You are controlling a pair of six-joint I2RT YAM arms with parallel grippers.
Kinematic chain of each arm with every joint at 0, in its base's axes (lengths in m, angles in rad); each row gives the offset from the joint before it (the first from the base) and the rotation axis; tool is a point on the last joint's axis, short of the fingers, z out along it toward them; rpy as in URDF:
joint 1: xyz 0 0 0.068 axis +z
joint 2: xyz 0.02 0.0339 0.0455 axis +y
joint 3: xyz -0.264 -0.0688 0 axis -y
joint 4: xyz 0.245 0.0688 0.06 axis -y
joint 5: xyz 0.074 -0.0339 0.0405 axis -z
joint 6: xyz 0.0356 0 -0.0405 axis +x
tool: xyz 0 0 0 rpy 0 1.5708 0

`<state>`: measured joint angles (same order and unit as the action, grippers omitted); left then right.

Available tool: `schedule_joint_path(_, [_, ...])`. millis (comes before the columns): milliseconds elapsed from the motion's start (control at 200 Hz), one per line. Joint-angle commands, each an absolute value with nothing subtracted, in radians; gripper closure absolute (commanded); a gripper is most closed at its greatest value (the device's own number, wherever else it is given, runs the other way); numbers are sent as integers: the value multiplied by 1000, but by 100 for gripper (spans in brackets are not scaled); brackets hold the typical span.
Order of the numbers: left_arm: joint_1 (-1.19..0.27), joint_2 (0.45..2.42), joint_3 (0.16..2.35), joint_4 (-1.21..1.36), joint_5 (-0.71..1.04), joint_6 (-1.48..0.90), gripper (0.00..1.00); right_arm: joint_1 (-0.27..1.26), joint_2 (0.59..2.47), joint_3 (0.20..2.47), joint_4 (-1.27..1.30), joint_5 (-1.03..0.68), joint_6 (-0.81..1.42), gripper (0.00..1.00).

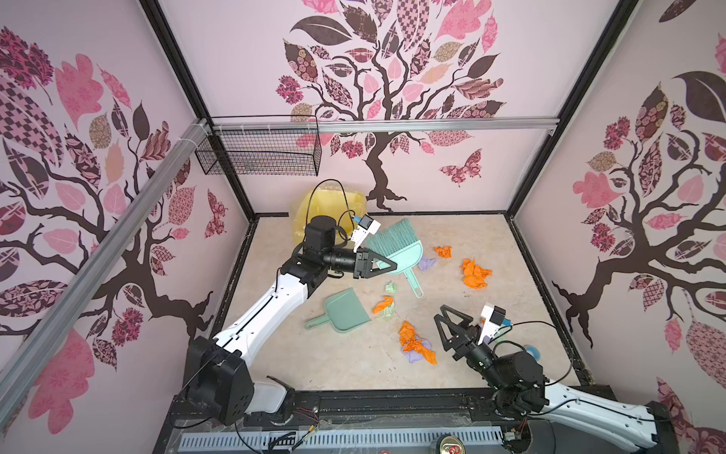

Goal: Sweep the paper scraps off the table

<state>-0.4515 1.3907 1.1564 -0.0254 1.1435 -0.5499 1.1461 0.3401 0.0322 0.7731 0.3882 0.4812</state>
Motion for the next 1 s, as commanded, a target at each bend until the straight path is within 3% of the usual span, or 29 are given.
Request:
schedule_joint_path(0, [-458, 1412, 1103, 155, 1068, -760, 100, 1145, 460, 94, 1009, 367, 407, 33])
schedule_joint_path(135, [-475, 1394, 1086, 236, 1027, -828, 100, 1124, 620, 181, 1104, 347, 394, 32])
schedule_joint_path(330, [-489, 1341, 1065, 222, 1018, -814, 100, 971, 750, 197, 1218, 254, 560, 32])
schedule_joint_path(755, [-482, 1292, 1018, 274, 1036, -830, 100, 960, 935, 276, 1327, 219, 585, 30])
schedule_joint_path(990, [-483, 1295, 1010, 292, 1076, -831, 100, 942, 1036, 363, 1333, 106, 614, 44])
